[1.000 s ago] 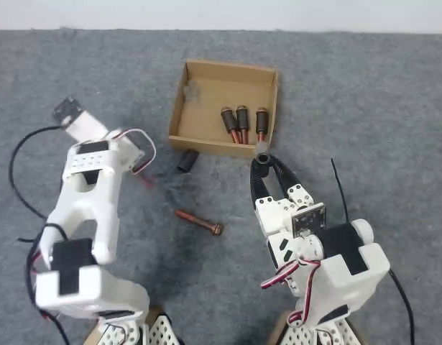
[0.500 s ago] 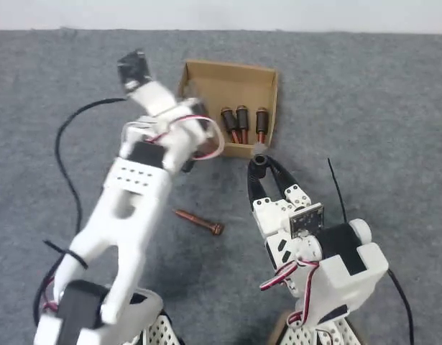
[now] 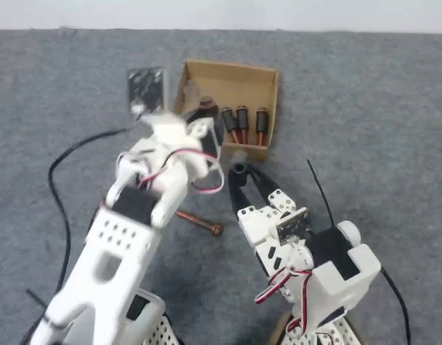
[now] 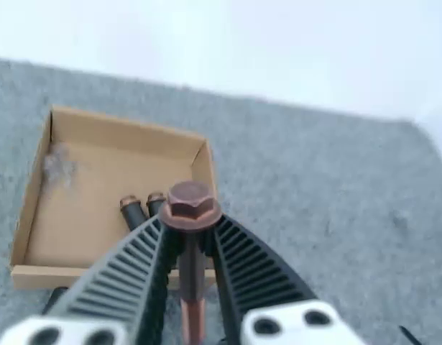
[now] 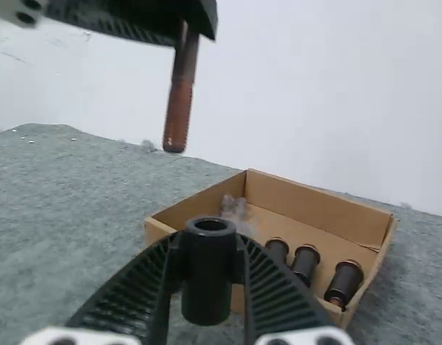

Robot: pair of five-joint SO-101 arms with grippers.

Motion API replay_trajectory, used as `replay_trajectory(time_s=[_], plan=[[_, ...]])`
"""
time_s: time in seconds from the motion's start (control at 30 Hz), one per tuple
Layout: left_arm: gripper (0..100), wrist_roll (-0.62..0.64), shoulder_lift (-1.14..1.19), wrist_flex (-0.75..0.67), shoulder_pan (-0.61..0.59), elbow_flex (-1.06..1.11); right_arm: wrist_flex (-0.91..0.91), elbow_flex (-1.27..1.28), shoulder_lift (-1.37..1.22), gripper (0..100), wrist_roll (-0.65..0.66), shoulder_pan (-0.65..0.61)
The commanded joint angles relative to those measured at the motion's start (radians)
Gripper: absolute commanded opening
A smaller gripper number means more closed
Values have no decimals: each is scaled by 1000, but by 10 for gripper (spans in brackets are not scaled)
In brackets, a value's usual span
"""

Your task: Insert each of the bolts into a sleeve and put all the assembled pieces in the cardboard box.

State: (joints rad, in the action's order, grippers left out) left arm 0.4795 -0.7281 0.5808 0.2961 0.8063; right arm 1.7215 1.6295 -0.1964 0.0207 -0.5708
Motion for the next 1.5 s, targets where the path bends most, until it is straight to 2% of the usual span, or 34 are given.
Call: replay_trajectory(time_s=[0.0, 0.27, 0.53, 0.87, 1.17, 1.47], plan=[[12, -12, -267, -34, 6, 113, -1, -14, 8, 7, 17, -41], [12, -58, -539, -18, 8, 252, -1, 5, 8, 7, 17, -114], [12, -61, -686, 6, 2, 378, -88, -17, 8, 7, 17, -208], [12, -61, -924, 8, -35, 556, -93, -29, 8, 7, 17, -277], [12, -107, -944, 9, -49, 608, -93, -21, 8, 7, 17, -274], [12, -109, -947, 81, -41, 616, -93, -18, 8, 7, 18, -274]])
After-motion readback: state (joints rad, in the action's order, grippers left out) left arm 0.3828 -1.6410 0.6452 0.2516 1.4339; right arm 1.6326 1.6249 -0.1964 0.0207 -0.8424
